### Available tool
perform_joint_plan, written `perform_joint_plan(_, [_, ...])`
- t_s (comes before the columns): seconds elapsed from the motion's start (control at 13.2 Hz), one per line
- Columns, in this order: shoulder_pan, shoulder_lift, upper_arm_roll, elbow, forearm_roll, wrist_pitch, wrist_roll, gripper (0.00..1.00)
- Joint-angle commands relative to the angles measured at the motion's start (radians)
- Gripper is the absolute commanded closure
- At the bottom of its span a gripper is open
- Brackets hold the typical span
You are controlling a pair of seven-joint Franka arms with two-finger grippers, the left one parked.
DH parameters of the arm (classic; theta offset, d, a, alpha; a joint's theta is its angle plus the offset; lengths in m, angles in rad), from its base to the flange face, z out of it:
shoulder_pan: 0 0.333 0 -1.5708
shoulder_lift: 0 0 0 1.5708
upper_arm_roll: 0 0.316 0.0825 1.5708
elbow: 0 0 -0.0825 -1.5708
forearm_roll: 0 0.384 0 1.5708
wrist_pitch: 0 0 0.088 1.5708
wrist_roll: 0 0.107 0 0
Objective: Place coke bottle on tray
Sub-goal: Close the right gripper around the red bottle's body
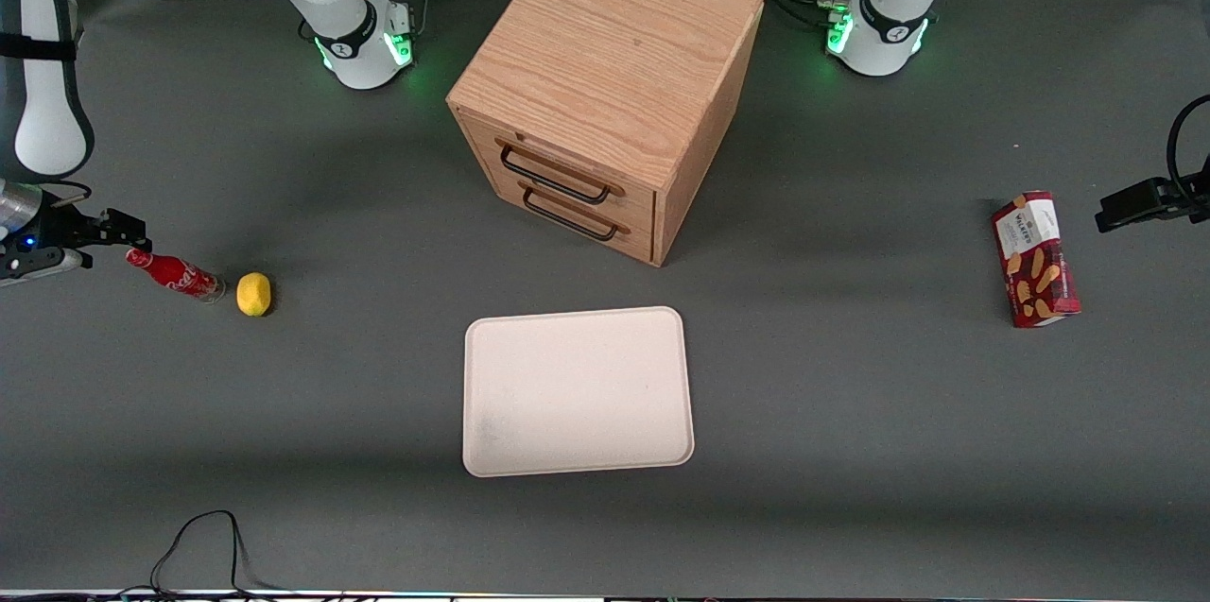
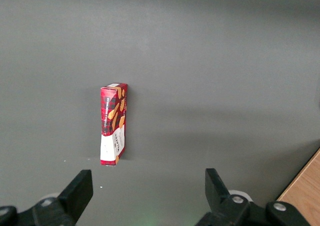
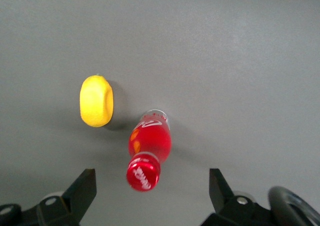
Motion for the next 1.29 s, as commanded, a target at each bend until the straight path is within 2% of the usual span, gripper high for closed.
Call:
perform_joint_plan(0.0, [-0.003,0.057,-0.006,0.005,0.071,0.031,-0.062,0.00])
perform_joint_plan(0.08, [-0.003,0.070,-0.006,0.005,0.094,0.036,-0.074,0.00])
perform_joint_plan(0.38, [-0.003,0.095,-0.006,0.002,0.099,0.039,-0.079,0.01])
perform_joint_plan(0.45, [-0.003,0.095,-0.006,-0.002,0.099,0.040,-0.079,0.07])
perform_joint_plan(0.53, [-0.003,0.095,-0.006,-0.005,0.099,0.040,-0.079,0.17])
perform_joint_plan(0.68, [-0.001,0.095,-0.006,-0.008,0.099,0.039,-0.079,0.48])
perform_joint_plan(0.91, [0.000,0.095,-0.006,-0.008,0.099,0.034,-0.079,0.83])
perform_joint_plan(1.06, [0.002,0.094,-0.005,-0.007,0.099,0.031,-0.077,0.97])
perform_joint_plan(1.21, [0.003,0.083,0.009,0.010,0.099,0.019,-0.059,1.00])
